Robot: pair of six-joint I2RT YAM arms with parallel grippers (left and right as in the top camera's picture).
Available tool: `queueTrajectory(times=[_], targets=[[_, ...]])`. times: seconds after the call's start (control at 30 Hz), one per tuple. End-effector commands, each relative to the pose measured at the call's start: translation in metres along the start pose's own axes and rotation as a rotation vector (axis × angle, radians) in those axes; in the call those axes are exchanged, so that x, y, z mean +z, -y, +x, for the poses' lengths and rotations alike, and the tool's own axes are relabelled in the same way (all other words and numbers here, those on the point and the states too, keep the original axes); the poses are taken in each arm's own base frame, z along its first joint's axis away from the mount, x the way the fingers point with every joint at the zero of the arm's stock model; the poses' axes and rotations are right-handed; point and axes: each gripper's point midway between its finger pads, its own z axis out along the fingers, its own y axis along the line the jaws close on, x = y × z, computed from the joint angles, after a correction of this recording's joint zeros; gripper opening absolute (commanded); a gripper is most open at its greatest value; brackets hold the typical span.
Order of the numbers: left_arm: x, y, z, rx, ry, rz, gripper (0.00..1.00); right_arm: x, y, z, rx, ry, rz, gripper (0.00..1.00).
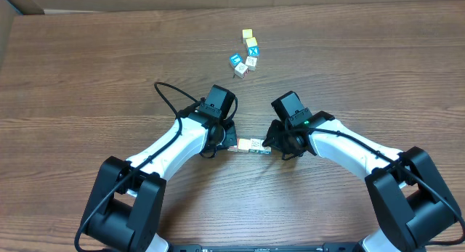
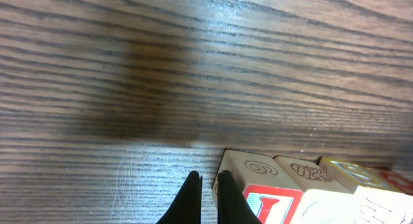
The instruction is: Flip 4 blocks
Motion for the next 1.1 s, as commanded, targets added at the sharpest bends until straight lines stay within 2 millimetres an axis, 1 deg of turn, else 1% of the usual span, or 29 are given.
queueTrajectory(times=[0.0,0.23,0.4,0.63,0.83,0.93,1.07], targets=[[0.005,0.005,0.004,-0.006,-0.016,0.028,0.04,0.003,-0.006,0.013,0.053,-0.061,-0.034,0.04],[0.005,0.010,-0.003,-0.003,0.013,0.047,0.04,0.002,-0.008,0.016,0.147,-0.082,-0.041,0.04],[0.009,0.013,-0.008,-0.003,0.027,0.057,0.04,0.002,-0.010,0.020,0.216,-0.096,-0.044,0.04],[0.023,0.014,-0.010,-0.003,0.025,0.058,0.04,0.005,-0.019,0.034,0.316,-0.115,-0.035,0.04],[0.024,0.018,-0.013,0.001,0.035,0.073,0.04,0.006,-0.028,0.044,0.381,-0.125,-0.040,0.04],[0.023,0.020,-0.014,0.012,0.036,0.086,0.04,0.006,-0.029,0.043,0.381,-0.112,-0.043,0.04],[0.023,0.021,-0.015,0.028,0.042,0.089,0.04,0.007,-0.025,0.042,0.383,-0.096,-0.026,0.04]])
